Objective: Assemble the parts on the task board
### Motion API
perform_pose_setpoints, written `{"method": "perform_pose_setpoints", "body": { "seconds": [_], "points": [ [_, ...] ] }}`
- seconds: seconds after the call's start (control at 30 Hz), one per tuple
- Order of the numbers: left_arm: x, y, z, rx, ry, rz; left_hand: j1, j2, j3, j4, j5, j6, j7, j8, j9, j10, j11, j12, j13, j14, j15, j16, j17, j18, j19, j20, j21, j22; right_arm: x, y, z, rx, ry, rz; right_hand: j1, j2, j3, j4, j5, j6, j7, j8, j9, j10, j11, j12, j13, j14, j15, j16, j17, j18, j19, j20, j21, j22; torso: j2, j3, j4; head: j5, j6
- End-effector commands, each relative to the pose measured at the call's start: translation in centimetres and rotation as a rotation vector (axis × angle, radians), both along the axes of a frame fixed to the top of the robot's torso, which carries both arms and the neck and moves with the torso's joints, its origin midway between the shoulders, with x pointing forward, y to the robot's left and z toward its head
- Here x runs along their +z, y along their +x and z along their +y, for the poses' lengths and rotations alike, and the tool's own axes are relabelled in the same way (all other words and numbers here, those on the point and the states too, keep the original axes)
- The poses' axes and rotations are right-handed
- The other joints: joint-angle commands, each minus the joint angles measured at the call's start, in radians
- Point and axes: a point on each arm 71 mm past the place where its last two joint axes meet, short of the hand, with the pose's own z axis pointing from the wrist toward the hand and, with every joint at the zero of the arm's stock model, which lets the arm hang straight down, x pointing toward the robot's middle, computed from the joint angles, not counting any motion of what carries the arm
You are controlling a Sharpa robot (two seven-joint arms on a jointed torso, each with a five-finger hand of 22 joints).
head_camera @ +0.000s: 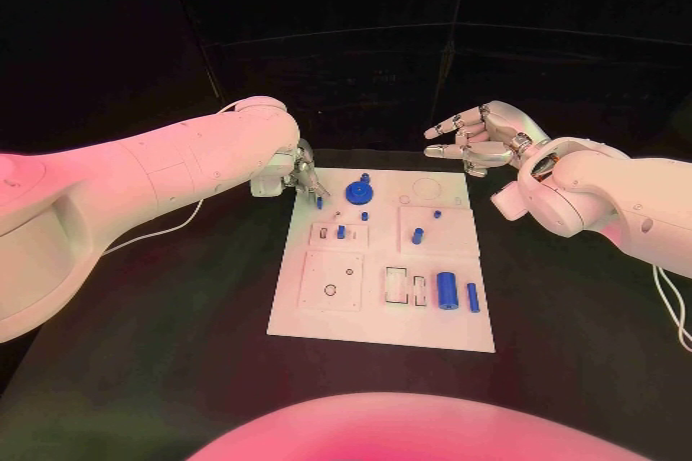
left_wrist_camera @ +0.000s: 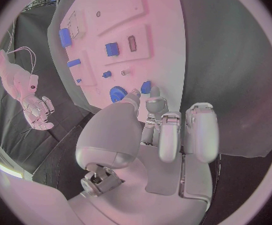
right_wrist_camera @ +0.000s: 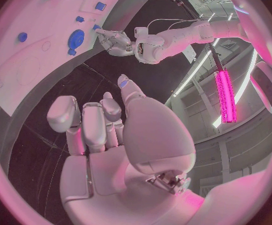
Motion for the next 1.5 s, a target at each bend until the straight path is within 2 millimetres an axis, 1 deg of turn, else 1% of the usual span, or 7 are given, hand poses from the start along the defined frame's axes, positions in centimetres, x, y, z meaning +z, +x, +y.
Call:
{"method": "perform_pose_setpoints", "body": {
  "seconds": [0.03,0.73,0.87,1.07,1.2,1.33,1.5],
  "points": [
    [0.0,0.0,-0.2,-0.014,0.000,0.004,0.012,-0.001,0.000,-0.007,0.005,0.009,-0.002,-0.005,-0.002,0.001,-0.007,0.007,-0.001,0.104,0.002,0.003,0.263,-0.009,0.018,0.005,-0.005,0.017,0.2,0.0,0.2,0.011,0.006,-0.003,-0.004,0.007,-0.003,-0.001,-0.003,-0.005,0.000,0.004,0.000,-0.004,-0.003,-0.004,0.000,0.010,-0.009,-0.003,0.000,0.006,-0.007,-0.002,-0.006,-0.001,0.001,0.0003,-0.0004,0.000,-0.001],
    [-0.3,0.0,-0.3,-0.018,-0.002,0.011,0.049,0.018,0.019,-0.031,0.007,0.016,-0.005,-0.007,-0.012,0.003,-0.009,0.009,0.000,0.104,0.000,0.003,0.263,-0.009,0.019,0.004,-0.004,0.019,0.1,0.0,0.2,0.014,0.006,-0.002,-0.004,0.007,-0.003,-0.001,-0.003,-0.005,0.000,0.004,0.000,-0.004,-0.003,-0.004,0.000,0.010,-0.009,-0.003,0.000,0.006,-0.007,-0.002,-0.006,-0.001,0.000,0.0006,0.0000,0.000,-0.006],
    [-0.3,0.1,-0.3,-0.019,-0.006,0.006,0.093,0.040,0.052,-0.062,-0.005,0.018,-0.009,-0.009,-0.018,0.003,-0.014,0.007,-0.002,0.104,-0.004,0.003,0.263,-0.010,0.020,0.001,-0.003,0.023,0.1,0.0,0.2,0.014,0.006,-0.002,-0.004,0.007,-0.003,-0.001,-0.003,-0.005,0.000,0.004,0.000,-0.004,-0.003,-0.004,0.000,0.010,-0.009,-0.003,0.000,0.006,-0.007,-0.002,-0.006,-0.001,0.000,0.0004,0.0004,-0.001,-0.006],
    [-0.2,0.1,-0.4,-0.020,-0.016,-0.004,0.192,0.069,0.170,-0.151,-0.013,0.023,-0.017,0.001,-0.017,0.002,-0.022,-0.002,-0.006,0.104,-0.012,0.003,0.263,-0.009,0.020,-0.007,-0.004,0.023,0.1,0.0,0.2,0.013,0.006,-0.002,-0.004,0.007,-0.003,-0.001,-0.003,-0.005,0.000,0.004,0.000,-0.004,-0.003,-0.004,0.000,0.010,-0.009,-0.003,0.000,0.006,-0.007,-0.002,-0.006,-0.001,0.000,0.0003,0.0004,-0.002,-0.008],
    [-0.2,0.0,-0.3,-0.018,-0.026,-0.010,0.180,0.053,0.270,-0.188,-0.014,0.016,-0.015,0.028,0.008,0.008,-0.022,-0.012,-0.015,0.104,-0.010,0.003,0.263,-0.009,0.019,-0.008,-0.008,0.019,0.1,0.0,0.2,0.013,0.006,-0.002,-0.004,0.007,-0.003,-0.001,-0.003,-0.005,0.000,0.004,0.000,-0.004,-0.003,-0.004,0.000,0.010,-0.009,-0.003,0.000,0.006,-0.007,-0.002,-0.006,-0.001,0.000,0.0004,0.0001,-0.003,-0.009],
    [-0.2,-0.2,0.1,-0.001,-0.052,-0.023,0.118,0.015,0.386,-0.210,-0.016,-0.002,-0.018,0.065,0.050,0.017,-0.024,-0.012,-0.018,0.104,-0.011,0.003,0.263,-0.009,0.020,-0.007,-0.010,0.020,0.1,0.0,0.1,0.011,0.006,-0.003,-0.004,0.007,-0.003,-0.001,-0.003,-0.005,0.000,0.004,0.000,-0.004,-0.003,-0.004,0.000,0.010,-0.009,-0.003,0.000,0.006,-0.007,-0.002,-0.006,-0.001,-0.001,0.0005,0.0014,-0.004,-0.010],
    [0.0,-0.5,0.7,0.013,-0.075,-0.045,0.094,0.003,0.429,-0.218,-0.016,-0.007,-0.020,0.079,0.065,0.018,-0.023,-0.012,-0.020,0.104,-0.012,0.003,0.263,-0.008,0.019,-0.008,-0.012,0.018,0.1,0.1,0.0,0.009,0.005,-0.003,-0.003,0.008,-0.004,-0.001,0.000,-0.004,-0.001,0.006,0.000,-0.002,-0.003,-0.001,0.001,0.010,-0.010,-0.004,0.001,0.006,-0.006,-0.003,-0.007,-0.001,-0.001,0.0010,0.0019,-0.003,-0.011]
  ]
}}
